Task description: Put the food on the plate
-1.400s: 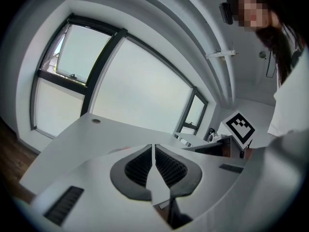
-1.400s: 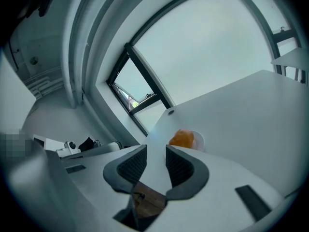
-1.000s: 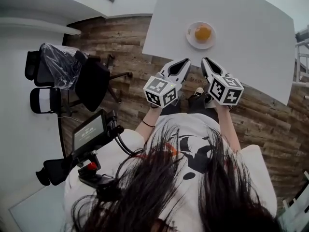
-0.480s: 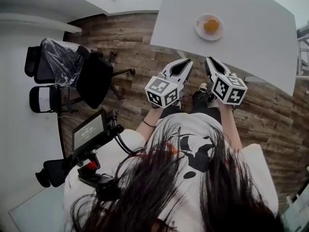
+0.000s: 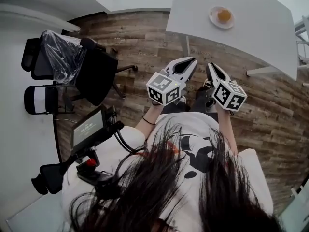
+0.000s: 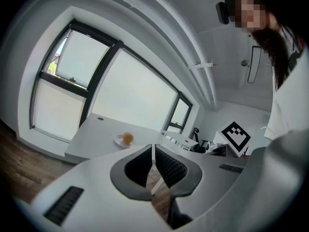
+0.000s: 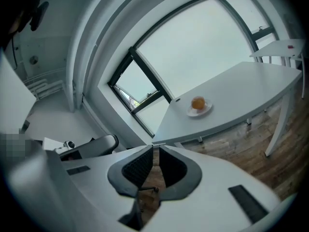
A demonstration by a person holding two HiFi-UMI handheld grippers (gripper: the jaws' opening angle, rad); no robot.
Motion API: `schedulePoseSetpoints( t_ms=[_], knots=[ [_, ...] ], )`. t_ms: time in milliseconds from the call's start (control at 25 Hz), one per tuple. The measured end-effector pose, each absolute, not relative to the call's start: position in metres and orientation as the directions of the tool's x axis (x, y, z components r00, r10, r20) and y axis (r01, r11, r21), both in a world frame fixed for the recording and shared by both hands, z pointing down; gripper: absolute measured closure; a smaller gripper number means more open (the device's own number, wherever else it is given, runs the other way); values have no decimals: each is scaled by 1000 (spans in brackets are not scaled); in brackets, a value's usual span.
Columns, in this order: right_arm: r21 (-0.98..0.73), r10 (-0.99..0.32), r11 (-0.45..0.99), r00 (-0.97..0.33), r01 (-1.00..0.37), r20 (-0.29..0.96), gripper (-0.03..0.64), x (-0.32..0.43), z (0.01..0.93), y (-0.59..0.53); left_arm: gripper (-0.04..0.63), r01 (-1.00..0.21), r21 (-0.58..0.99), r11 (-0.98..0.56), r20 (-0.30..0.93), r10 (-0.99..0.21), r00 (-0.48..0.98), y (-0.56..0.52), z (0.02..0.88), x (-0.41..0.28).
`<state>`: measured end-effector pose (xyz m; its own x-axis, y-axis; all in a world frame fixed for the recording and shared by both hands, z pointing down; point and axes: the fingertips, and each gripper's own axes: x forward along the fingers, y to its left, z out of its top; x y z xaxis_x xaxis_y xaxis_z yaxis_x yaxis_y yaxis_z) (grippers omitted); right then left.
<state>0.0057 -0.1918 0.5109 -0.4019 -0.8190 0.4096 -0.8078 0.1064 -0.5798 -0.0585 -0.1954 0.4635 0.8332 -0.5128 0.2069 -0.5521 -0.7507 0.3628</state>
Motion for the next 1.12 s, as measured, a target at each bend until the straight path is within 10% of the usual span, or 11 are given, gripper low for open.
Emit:
schedulePoseSetpoints(
  t_ms=[1120],
  knots=[
    [-520,-839,119,-365,-846,404,568,43,500,16,589,-516,417,-748,135,-510,849,-9,461,-16]
  ],
)
